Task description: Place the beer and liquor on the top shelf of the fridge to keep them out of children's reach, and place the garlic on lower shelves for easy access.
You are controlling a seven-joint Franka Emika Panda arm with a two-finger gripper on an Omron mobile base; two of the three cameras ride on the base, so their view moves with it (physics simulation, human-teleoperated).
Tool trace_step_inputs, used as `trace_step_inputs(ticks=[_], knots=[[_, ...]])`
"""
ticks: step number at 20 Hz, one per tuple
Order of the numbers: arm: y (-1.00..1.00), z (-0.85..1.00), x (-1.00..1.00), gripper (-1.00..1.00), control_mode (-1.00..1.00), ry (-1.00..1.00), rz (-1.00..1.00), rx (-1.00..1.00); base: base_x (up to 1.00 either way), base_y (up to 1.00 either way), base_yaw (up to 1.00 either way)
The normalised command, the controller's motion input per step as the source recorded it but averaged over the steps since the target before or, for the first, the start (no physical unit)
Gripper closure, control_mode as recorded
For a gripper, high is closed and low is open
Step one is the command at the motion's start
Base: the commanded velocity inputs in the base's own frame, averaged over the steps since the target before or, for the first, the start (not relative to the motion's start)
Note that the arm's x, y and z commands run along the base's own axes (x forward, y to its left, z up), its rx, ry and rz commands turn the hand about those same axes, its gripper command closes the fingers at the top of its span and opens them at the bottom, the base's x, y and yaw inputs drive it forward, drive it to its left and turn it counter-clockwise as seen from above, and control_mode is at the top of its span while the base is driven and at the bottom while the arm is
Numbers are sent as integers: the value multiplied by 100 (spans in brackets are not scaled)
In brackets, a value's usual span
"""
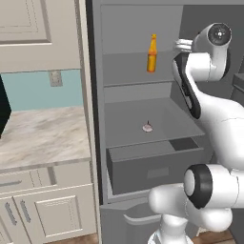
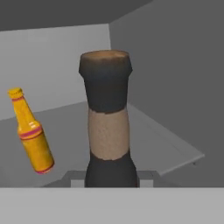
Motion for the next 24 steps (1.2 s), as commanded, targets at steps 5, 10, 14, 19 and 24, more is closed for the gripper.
trace_step_inputs(ticks=[5, 10, 14, 19, 24], knots=[[-14, 0, 75, 100, -100, 0, 0, 0, 0, 0, 0], [-21, -2, 67, 100, -100, 0, 0, 0, 0, 0, 0], [-18, -9, 58, 100, -100, 0, 0, 0, 0, 0, 0], [-6, -17, 50, 100, -100, 0, 1, -1, 0, 0, 0], [0, -24, 48, 100, -100, 0, 5, -2, 0, 0, 0]])
